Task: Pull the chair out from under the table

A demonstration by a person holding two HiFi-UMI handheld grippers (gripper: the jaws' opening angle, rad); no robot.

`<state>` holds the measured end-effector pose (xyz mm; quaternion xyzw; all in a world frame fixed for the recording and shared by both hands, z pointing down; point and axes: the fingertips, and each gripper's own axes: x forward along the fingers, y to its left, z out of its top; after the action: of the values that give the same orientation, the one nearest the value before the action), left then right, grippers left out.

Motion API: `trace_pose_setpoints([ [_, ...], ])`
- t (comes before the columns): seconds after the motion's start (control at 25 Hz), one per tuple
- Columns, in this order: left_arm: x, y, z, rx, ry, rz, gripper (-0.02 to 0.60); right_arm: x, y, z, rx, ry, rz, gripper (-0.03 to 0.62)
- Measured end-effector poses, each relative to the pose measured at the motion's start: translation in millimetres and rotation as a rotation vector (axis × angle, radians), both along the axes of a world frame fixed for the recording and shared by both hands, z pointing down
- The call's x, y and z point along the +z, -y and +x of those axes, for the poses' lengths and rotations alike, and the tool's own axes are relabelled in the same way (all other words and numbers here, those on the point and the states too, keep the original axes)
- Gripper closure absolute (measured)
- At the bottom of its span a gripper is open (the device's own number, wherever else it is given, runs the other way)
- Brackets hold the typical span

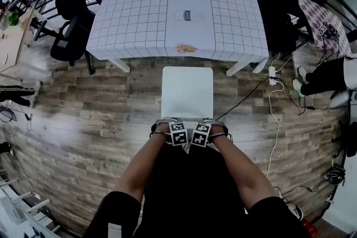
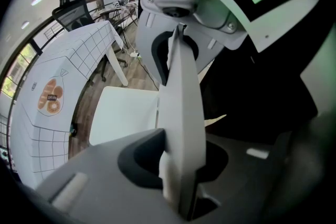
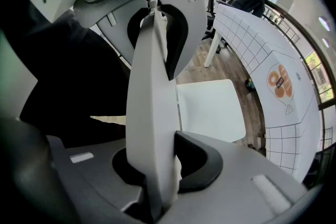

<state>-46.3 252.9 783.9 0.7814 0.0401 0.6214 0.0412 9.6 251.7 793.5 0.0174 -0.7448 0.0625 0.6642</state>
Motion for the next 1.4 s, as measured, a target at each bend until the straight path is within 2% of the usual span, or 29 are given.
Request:
trace_pose_setpoints([
  [0.4, 9, -15, 0, 0.009, 0.005, 0.003, 0.490, 8, -14, 0, -0.008, 0.001, 0.002, 0.513],
  [0.68, -6, -22, -2, -0.007, -0.011, -0.006, 0.489, -6, -23, -4, -0.005, 0.010, -0.007, 0.513],
  [1.0, 3, -22, -1, -0.028, -0.024, -0.013, 0.480, 1, -24, -2, 0.046, 0.031, -0.079, 0.473],
  [1.2, -10, -20, -3, -0.059, -0.077, -0.038, 0.468, -17, -22, -7, 0.046, 0.084, -0.078, 0.464],
  [1.4, -38, -34, -5, -0.155, -0.212, -0.027, 0.445, -45, -37, -6, 0.072, 0.169, -0.021, 0.469],
])
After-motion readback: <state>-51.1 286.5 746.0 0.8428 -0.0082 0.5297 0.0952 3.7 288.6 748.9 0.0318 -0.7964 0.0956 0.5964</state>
